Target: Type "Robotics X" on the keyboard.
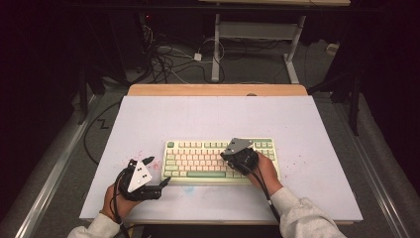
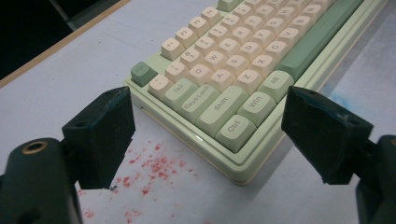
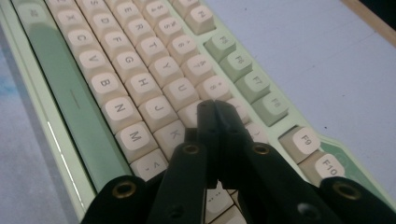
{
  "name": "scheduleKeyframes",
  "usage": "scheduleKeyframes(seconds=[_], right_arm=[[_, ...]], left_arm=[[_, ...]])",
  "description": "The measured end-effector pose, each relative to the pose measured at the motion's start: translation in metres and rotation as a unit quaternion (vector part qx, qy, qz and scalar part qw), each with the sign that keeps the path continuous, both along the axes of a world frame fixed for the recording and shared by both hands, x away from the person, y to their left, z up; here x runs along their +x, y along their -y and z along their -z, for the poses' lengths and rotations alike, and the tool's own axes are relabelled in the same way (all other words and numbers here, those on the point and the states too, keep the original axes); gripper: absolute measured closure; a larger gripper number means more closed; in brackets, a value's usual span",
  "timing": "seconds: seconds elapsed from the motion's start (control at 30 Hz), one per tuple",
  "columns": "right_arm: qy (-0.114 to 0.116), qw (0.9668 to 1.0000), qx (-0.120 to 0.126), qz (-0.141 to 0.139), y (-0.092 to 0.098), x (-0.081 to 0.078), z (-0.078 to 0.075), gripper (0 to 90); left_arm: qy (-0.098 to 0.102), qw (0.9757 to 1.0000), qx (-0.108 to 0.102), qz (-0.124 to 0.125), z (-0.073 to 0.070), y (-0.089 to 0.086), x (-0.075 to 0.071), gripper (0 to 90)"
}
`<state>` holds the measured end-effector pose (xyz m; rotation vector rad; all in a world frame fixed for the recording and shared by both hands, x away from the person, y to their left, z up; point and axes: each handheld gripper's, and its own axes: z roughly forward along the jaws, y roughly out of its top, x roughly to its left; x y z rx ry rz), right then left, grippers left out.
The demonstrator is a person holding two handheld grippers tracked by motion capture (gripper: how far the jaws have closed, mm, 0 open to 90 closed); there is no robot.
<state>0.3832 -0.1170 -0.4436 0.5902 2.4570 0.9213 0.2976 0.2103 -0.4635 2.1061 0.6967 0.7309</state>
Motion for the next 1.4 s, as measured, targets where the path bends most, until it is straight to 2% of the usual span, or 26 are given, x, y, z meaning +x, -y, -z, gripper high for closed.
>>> scheduleKeyframes(seconds=[0.23,0.47,0.73,0.97,1.2,1.4], right_arm=[[0.006,0.9995,0.030,0.006,0.010,-0.005,-0.010,90.0],[0.024,0.9976,0.065,0.008,0.023,-0.014,-0.023,86.8],[0.035,0.9963,0.079,0.005,0.028,-0.020,-0.029,80.1],[0.042,0.9951,0.089,0.009,0.033,-0.026,-0.032,66.3],[0.055,0.9935,0.099,0.010,0.040,-0.031,-0.033,40.9],[0.070,0.9916,0.108,0.009,0.048,-0.036,-0.032,28.9]], left_arm=[[-0.008,0.9998,-0.014,-0.007,-0.001,-0.003,0.002,17.1],[-0.010,0.9998,-0.014,-0.010,-0.001,-0.003,0.003,17.1],[-0.011,0.9998,-0.014,-0.009,-0.001,-0.002,0.004,17.2],[-0.011,0.9998,-0.015,-0.009,-0.003,-0.002,0.005,17.3],[-0.011,0.9998,-0.015,-0.008,-0.004,-0.003,0.004,17.3],[-0.011,0.9998,-0.017,-0.007,-0.007,-0.004,0.003,17.1]])
